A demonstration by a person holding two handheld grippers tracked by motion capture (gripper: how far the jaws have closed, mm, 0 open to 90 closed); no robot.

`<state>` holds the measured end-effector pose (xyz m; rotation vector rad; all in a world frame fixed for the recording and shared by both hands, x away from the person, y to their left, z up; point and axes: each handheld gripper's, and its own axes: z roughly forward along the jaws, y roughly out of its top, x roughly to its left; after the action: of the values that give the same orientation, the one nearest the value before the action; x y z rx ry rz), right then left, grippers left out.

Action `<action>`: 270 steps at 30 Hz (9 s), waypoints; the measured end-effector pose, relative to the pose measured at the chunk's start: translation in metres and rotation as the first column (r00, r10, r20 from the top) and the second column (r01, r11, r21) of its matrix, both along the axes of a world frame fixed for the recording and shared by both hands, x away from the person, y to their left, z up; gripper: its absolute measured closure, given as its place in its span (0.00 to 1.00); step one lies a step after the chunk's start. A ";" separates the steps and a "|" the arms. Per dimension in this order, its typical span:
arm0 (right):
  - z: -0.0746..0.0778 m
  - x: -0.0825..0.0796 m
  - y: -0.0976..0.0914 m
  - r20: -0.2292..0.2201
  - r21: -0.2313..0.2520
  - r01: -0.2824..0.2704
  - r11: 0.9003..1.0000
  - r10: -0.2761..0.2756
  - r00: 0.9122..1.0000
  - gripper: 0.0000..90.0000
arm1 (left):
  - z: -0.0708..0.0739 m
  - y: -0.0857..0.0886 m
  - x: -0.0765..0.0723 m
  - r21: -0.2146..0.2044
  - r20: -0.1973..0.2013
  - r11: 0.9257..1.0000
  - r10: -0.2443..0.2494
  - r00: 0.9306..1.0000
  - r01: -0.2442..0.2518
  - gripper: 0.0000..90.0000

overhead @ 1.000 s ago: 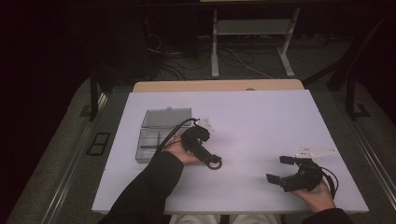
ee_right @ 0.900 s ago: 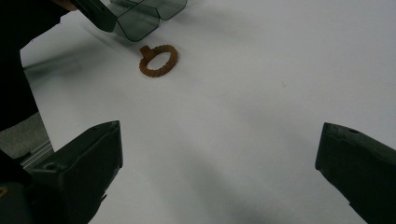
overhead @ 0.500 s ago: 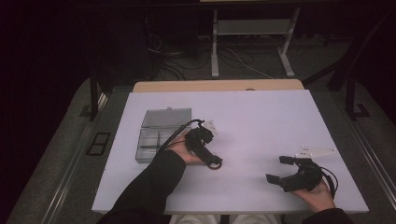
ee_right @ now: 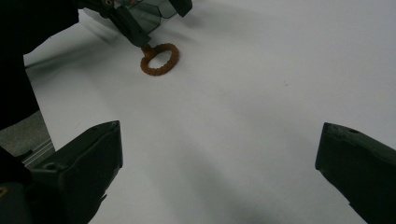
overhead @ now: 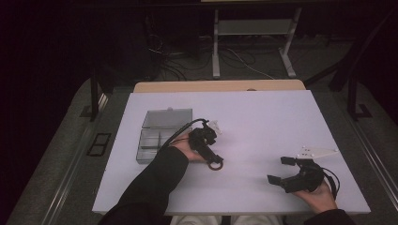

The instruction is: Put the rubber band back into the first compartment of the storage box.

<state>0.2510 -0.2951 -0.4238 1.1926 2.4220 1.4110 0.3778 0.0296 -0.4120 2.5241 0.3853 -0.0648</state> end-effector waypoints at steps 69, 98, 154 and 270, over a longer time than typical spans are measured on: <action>0.000 0.000 -0.002 0.000 0.002 0.007 1.000 -0.007 1.000 0.00 | 0.013 0.010 0.008 0.026 0.053 0.997 -0.073 0.996 0.071 0.93; -0.001 0.000 -0.003 -0.002 0.003 0.012 1.000 -0.012 1.000 0.00 | 0.074 0.055 0.006 -0.090 0.108 0.996 0.034 0.994 -0.024 0.93; -0.002 0.000 -0.001 -0.015 -0.004 0.017 1.000 -0.017 1.000 0.00 | 0.085 0.195 -0.015 -0.156 0.125 0.936 0.337 0.933 -0.317 0.93; -0.002 0.000 -0.002 -0.009 -0.002 0.021 1.000 -0.021 1.000 0.00 | 0.011 0.179 -0.104 -0.428 0.002 0.806 0.452 0.892 -0.408 0.00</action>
<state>0.2515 -0.2975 -0.4260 1.2228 2.4087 1.3999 0.2737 0.2086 -0.4005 1.9548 0.8050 0.1479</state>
